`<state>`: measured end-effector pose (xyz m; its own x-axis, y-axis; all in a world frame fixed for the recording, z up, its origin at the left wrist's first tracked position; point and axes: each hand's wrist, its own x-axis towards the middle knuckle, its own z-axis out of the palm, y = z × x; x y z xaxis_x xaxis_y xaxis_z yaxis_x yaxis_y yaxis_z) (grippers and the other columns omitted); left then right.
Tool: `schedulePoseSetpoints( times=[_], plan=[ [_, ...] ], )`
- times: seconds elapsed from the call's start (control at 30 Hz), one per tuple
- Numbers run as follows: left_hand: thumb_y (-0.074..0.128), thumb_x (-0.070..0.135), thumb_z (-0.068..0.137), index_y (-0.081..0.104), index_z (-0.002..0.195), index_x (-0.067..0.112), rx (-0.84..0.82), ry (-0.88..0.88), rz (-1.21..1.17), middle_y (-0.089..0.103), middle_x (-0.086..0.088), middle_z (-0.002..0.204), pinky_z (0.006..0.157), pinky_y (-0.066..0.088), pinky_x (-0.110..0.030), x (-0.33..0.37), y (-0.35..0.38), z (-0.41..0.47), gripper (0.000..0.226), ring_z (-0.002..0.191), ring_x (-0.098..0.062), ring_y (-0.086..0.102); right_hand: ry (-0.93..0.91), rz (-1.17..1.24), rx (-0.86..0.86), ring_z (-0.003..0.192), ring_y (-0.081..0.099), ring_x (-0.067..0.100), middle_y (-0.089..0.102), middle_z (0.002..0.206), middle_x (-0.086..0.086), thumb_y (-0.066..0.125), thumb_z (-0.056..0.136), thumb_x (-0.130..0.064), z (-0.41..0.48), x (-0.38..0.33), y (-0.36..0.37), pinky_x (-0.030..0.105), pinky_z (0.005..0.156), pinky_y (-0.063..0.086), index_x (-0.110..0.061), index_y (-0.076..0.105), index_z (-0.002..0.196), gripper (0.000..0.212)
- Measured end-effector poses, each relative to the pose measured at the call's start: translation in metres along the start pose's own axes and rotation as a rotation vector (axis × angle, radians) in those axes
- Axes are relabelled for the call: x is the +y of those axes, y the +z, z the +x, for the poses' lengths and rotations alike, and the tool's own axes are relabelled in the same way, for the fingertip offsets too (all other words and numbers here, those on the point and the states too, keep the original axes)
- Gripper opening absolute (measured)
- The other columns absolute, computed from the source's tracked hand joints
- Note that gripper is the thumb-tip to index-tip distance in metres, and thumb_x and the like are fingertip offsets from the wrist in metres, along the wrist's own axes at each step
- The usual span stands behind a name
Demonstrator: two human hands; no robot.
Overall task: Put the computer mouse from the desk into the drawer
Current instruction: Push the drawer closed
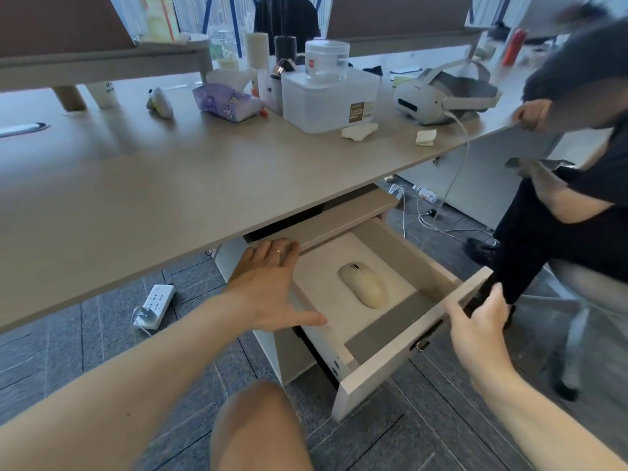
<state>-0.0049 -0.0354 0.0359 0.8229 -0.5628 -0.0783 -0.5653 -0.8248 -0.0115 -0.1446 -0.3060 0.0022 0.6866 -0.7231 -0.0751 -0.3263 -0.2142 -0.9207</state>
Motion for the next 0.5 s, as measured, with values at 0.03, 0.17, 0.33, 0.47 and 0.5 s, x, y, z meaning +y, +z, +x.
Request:
schedulePoseSetpoints(
  times=[0.03, 0.17, 0.33, 0.47, 0.5],
  plan=[
    [0.046, 0.099, 0.062, 0.004, 0.162, 0.014, -0.018, -0.003, -0.018, 0.010, -0.005, 0.168, 0.121, 0.009, -0.040, 0.001, -0.004, -0.001, 0.138, 0.152, -0.025, 0.008, 0.134, 0.137, -0.038, 0.146, 0.021, 0.015, 0.017, 0.161, -0.008, 0.053, 0.100, -0.026, -0.006, 0.004, 0.003, 0.043, 0.120, 0.018, -0.024, 0.009, 0.158, 0.073],
    [0.043, 0.102, 0.058, -0.003, 0.162, 0.014, -0.094, -0.014, -0.029, 0.002, -0.006, 0.172, 0.122, 0.009, -0.043, 0.008, -0.008, -0.008, 0.145, 0.155, -0.026, 0.002, 0.395, 0.483, -0.215, 0.113, 0.046, 0.023, 0.049, 0.118, -0.006, 0.038, 0.105, -0.029, -0.011, 0.005, 0.021, 0.064, 0.085, 0.053, -0.033, 0.041, 0.134, 0.029],
    [0.042, 0.104, 0.054, -0.006, 0.162, 0.015, -0.090, -0.020, -0.074, 0.004, -0.007, 0.172, 0.122, 0.012, -0.044, 0.009, -0.012, -0.006, 0.148, 0.155, -0.027, 0.005, 0.441, 0.540, -0.258, 0.126, 0.047, 0.031, 0.047, 0.135, 0.001, 0.043, 0.104, -0.030, 0.004, -0.003, 0.036, 0.068, 0.078, 0.054, -0.029, 0.039, 0.141, 0.038],
    [0.040, 0.106, 0.052, -0.005, 0.162, 0.015, -0.088, -0.010, -0.060, 0.009, -0.008, 0.170, 0.121, 0.014, -0.045, 0.008, -0.010, -0.004, 0.150, 0.153, -0.028, 0.008, 0.454, 0.528, -0.279, 0.132, 0.042, 0.035, 0.043, 0.142, 0.002, 0.045, 0.103, -0.030, 0.017, -0.009, 0.058, 0.068, 0.079, 0.054, -0.031, 0.034, 0.145, 0.044],
    [0.041, 0.105, 0.053, -0.004, 0.162, 0.014, -0.078, -0.005, -0.051, 0.011, -0.008, 0.170, 0.121, 0.014, -0.045, 0.008, -0.009, -0.004, 0.149, 0.153, -0.028, 0.009, 0.458, 0.526, -0.281, 0.135, 0.040, 0.036, 0.040, 0.147, 0.002, 0.047, 0.102, -0.031, 0.021, -0.010, 0.065, 0.067, 0.076, 0.055, -0.032, 0.030, 0.149, 0.050]
  ],
)
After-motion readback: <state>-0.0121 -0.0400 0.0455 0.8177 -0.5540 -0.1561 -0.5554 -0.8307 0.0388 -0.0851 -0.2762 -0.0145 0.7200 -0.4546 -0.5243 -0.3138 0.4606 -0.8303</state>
